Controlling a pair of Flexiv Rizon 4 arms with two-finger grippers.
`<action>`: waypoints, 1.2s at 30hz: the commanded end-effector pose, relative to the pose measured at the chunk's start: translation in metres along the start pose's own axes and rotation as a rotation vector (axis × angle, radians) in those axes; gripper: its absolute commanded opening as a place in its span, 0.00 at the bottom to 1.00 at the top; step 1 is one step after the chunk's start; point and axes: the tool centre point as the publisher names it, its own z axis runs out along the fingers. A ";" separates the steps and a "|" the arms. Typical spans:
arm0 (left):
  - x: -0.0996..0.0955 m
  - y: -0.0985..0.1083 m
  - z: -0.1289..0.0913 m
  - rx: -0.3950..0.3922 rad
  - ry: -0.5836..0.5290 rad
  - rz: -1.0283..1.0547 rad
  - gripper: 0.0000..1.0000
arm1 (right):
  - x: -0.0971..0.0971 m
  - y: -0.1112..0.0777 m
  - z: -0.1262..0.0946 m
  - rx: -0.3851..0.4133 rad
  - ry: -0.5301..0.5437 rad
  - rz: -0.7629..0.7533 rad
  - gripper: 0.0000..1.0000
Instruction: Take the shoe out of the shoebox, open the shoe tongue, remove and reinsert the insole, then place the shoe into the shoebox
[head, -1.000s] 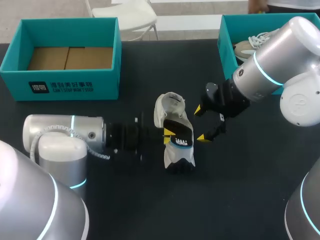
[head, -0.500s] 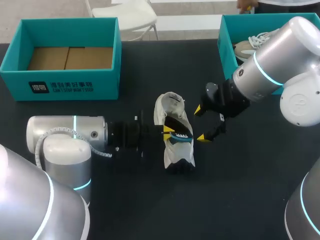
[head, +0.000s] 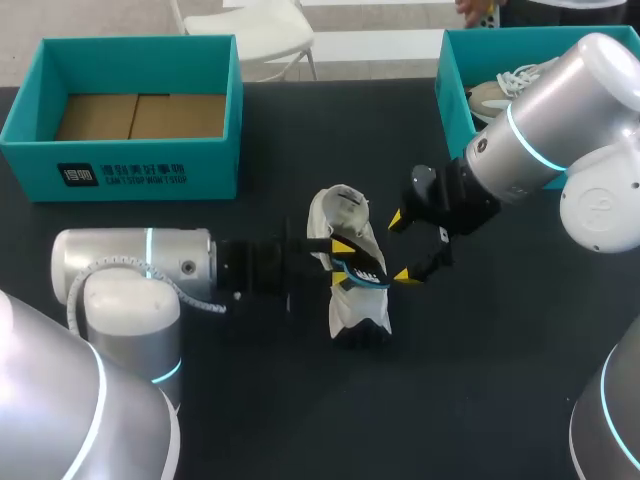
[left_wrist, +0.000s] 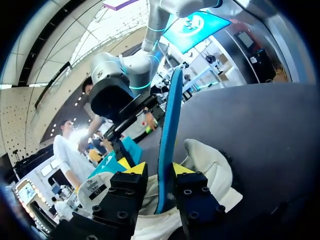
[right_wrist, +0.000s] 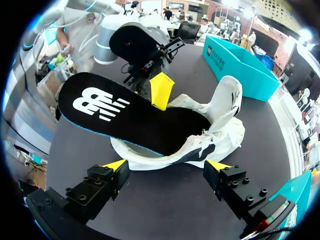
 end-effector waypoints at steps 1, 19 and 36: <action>0.004 -0.007 -0.002 0.011 0.011 -0.002 0.28 | 0.000 0.000 0.001 0.001 -0.002 0.000 1.00; 0.016 0.027 0.014 -0.037 0.031 0.055 0.00 | 0.000 0.000 0.001 0.001 -0.002 0.000 1.00; 0.003 0.007 0.005 -0.001 -0.009 0.073 0.43 | 0.000 0.000 0.001 0.001 -0.002 0.000 1.00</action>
